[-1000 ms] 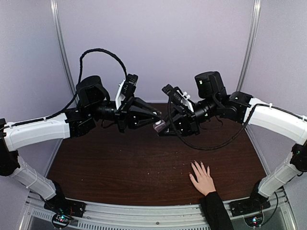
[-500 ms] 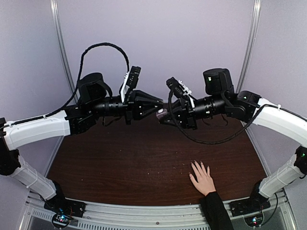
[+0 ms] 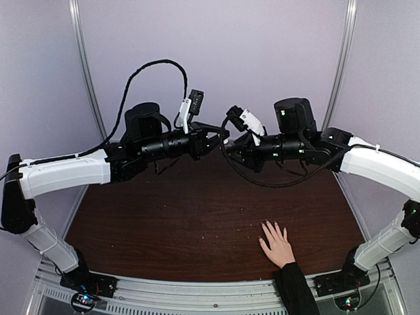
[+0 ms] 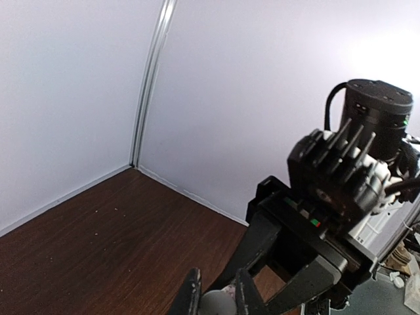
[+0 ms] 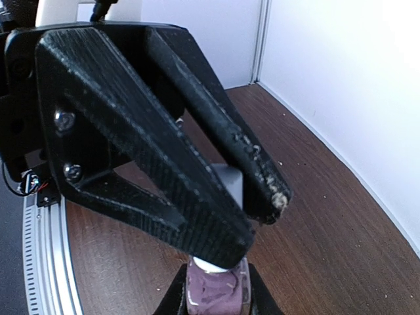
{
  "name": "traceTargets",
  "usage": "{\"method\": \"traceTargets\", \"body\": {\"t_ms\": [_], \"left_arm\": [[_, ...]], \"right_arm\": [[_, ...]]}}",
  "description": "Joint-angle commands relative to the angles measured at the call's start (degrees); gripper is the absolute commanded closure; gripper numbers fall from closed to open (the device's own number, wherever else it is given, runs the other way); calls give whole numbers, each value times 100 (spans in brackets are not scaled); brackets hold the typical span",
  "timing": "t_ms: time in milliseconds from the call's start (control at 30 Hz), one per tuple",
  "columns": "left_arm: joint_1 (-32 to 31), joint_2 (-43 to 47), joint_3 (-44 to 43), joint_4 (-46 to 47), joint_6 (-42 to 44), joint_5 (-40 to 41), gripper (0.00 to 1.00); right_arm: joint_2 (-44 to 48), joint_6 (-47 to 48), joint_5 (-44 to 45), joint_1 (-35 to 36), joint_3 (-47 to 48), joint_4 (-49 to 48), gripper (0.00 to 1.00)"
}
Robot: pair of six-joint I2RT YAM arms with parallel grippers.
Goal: Paint the nails
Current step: Unscrew the cap of the nail polish bottle.
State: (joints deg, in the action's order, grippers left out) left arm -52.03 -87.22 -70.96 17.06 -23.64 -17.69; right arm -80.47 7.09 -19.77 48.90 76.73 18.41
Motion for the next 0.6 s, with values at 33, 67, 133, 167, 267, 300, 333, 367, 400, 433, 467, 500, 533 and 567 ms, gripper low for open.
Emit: {"method": "traceTargets", "body": {"t_ms": [33,67,133,167,267,300,333,367,400,433,467,500,533,567], "left_arm": [[-18,-275,-190,-350,-230,746,100],[-22,-270,-217,-385,-237,738,96],[-18,-209,-226,-439,-222,716,83],[-18,-163,-225,-481,-205,735,77],[40,77,-161,-590,-114,644,62],[99,172,-119,-589,-95,547,57],[154,266,-53,-574,-73,410,53],[210,383,21,-515,-58,260,49],[270,522,93,-466,-28,80,45],[325,614,160,-439,7,-84,43],[373,712,217,-425,60,-218,41],[408,791,264,-464,109,-267,39],[435,861,285,-532,173,-314,37],[464,923,303,-584,266,-437,36]], "right_arm": [[-86,-206,747,22,113,-543,100],[-96,-208,739,23,106,-550,100],[-80,-221,694,22,70,-566,100],[-67,-211,675,20,56,-565,100],[-10,-207,575,-16,-9,-522,100],[14,-205,514,-39,-35,-513,100],[40,-217,471,-63,-62,-499,100],[58,-217,421,-98,-101,-477,100],[88,-219,309,-127,-140,-469,100],[125,-210,246,-149,-196,-471,100],[158,-208,187,-169,-235,-467,100],[189,-202,69,-201,-271,-451,100],[216,-188,-93,-234,-287,-426,100],[235,-178,-247,-264,-304,-399,100]]}}
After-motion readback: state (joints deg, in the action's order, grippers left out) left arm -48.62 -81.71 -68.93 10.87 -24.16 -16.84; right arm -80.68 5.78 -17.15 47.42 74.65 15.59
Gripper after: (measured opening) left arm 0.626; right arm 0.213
